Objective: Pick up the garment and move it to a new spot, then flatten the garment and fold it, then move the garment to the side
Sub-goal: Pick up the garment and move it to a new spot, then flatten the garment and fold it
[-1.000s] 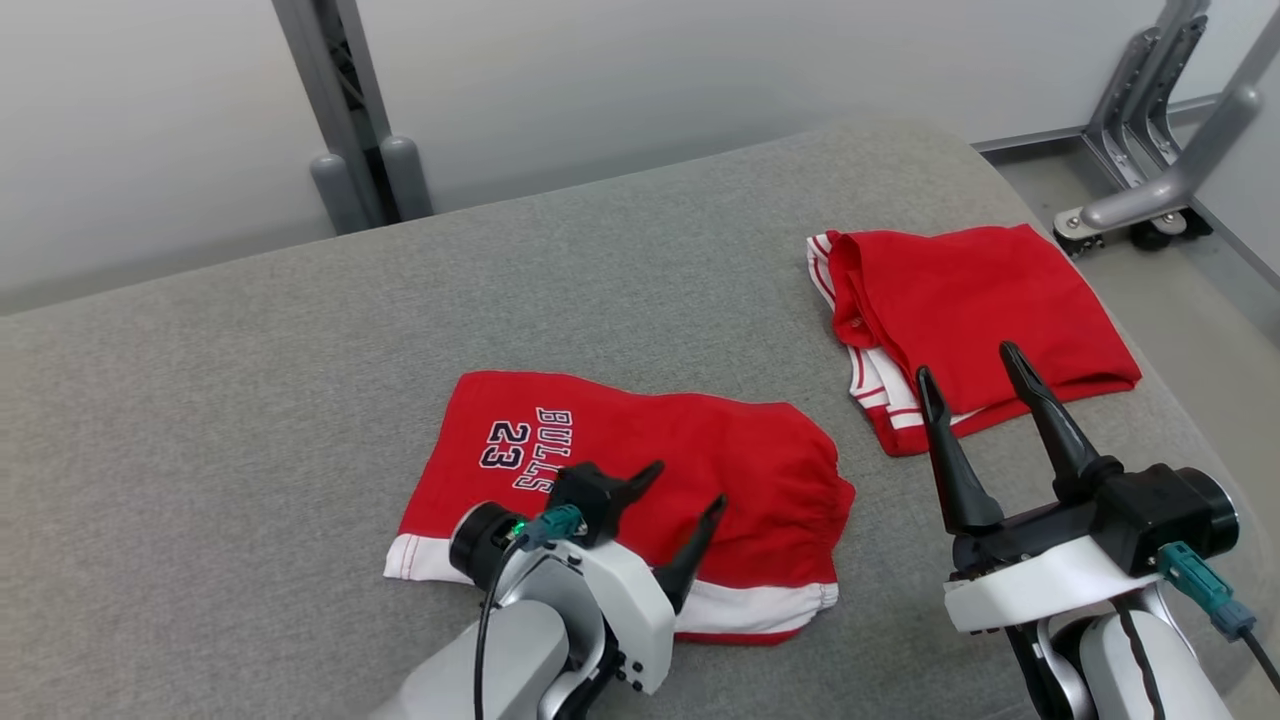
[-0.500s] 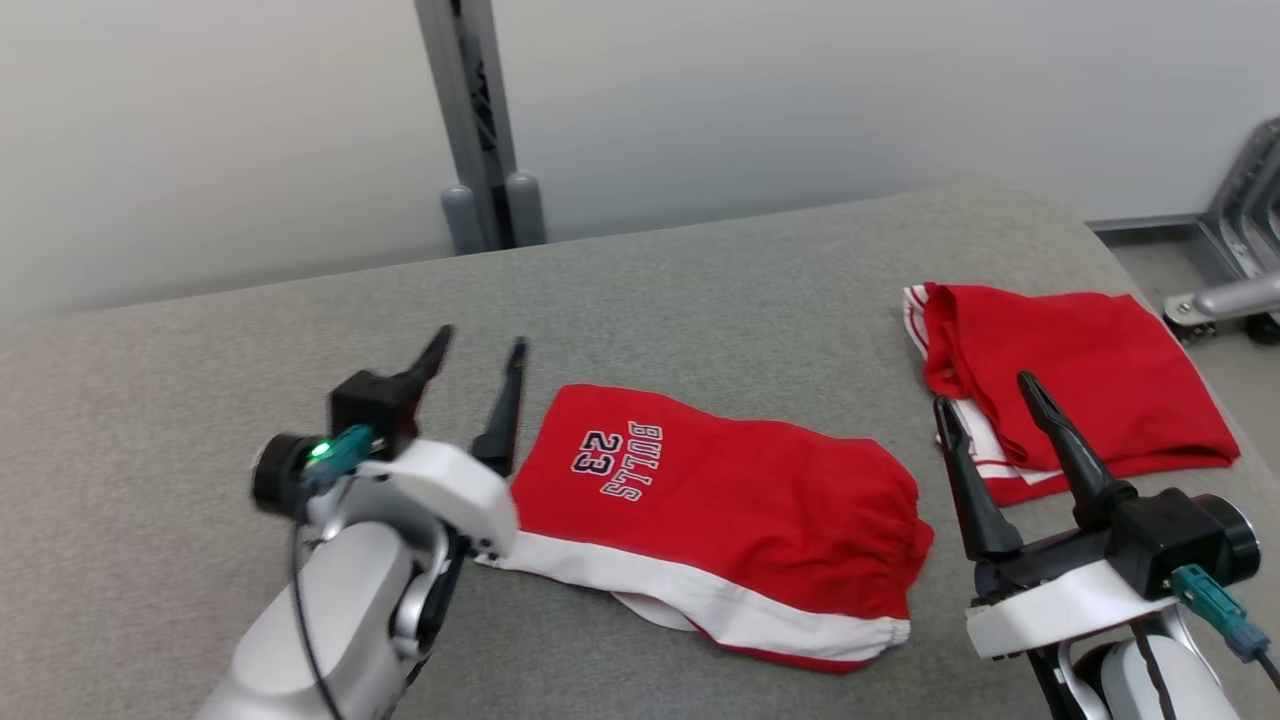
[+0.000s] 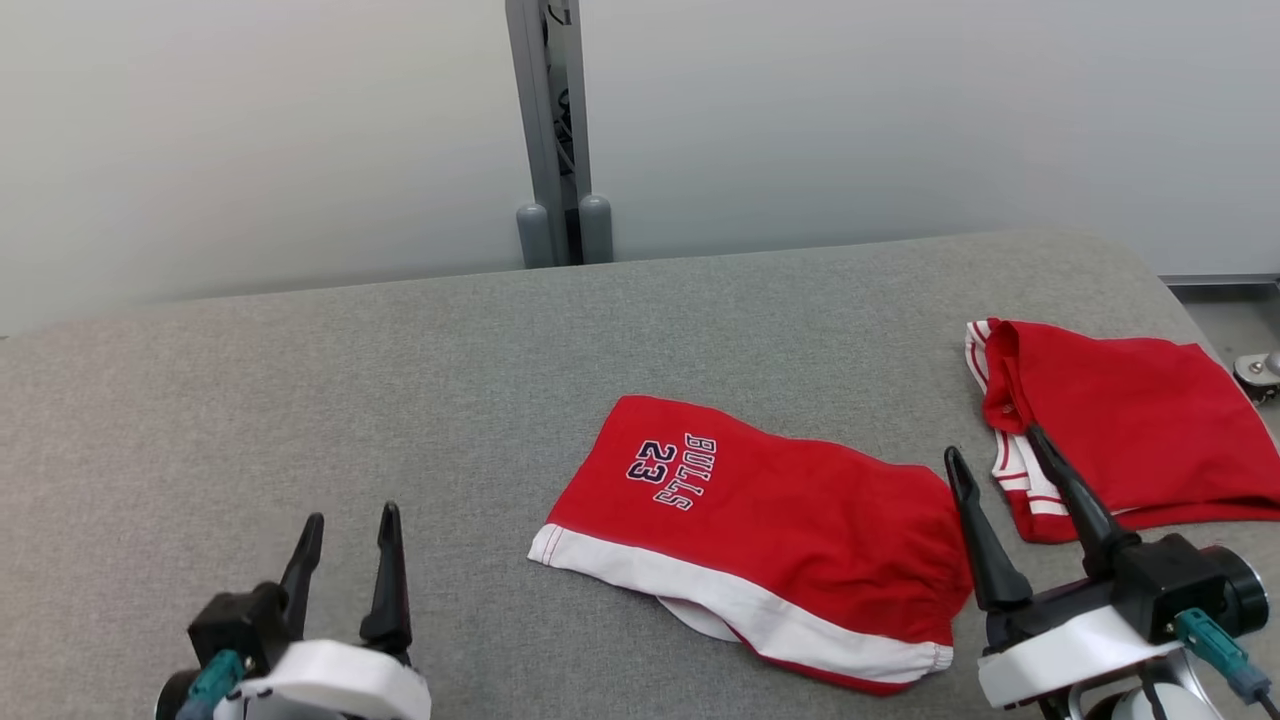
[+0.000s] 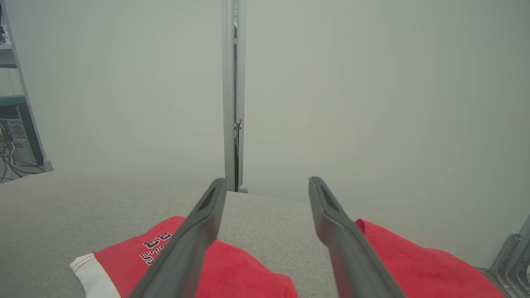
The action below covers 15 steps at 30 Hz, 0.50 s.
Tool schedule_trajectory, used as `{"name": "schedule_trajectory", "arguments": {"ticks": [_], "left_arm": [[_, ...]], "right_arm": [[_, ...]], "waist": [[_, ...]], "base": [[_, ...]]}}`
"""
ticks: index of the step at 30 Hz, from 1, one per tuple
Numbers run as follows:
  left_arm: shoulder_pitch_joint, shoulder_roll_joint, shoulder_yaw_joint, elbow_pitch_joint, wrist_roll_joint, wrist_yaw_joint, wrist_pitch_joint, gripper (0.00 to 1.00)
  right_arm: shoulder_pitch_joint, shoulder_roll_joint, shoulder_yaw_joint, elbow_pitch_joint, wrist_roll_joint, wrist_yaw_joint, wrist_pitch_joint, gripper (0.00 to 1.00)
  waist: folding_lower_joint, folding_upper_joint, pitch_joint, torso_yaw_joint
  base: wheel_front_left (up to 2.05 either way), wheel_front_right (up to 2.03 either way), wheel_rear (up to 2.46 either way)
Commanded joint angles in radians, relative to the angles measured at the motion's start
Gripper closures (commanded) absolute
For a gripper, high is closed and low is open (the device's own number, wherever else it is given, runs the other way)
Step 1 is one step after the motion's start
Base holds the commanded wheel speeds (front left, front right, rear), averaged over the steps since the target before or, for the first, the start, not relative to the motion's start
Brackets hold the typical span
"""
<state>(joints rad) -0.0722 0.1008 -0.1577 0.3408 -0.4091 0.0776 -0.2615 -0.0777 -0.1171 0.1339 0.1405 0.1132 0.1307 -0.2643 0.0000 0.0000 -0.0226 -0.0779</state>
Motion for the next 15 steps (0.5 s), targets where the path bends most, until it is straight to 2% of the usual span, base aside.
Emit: {"name": "schedule_trajectory", "arguments": {"ticks": [1, 8, 15], "left_arm": [[0.024, -0.01, 0.021, -0.005, 0.039, -0.021, -0.004, 0.0], [0.039, -0.042, 0.094, -0.01, 0.102, -0.069, -0.004, 0.0], [0.022, -0.048, 0.107, -0.009, 0.094, -0.08, -0.004, 0.0]], "right_arm": [[0.011, 0.0, -0.002, 0.001, 0.001, 0.0, 0.0, 0.0], [0.009, -0.011, 0.012, 0.004, 0.003, 0.0, 0.0, 0.0], [0.044, -0.018, 0.013, -0.001, 0.015, 0.0, 0.0, 0.0]], "waist": [[0.0, 0.0, -0.003, 0.004], [0.0, 0.0, -0.001, 0.002], [0.0, 0.0, 0.008, -0.012]], "base": [[0.0, 0.0, 0.0], [0.0, 0.0, 0.0], [0.0, 0.0, 0.0]]}}
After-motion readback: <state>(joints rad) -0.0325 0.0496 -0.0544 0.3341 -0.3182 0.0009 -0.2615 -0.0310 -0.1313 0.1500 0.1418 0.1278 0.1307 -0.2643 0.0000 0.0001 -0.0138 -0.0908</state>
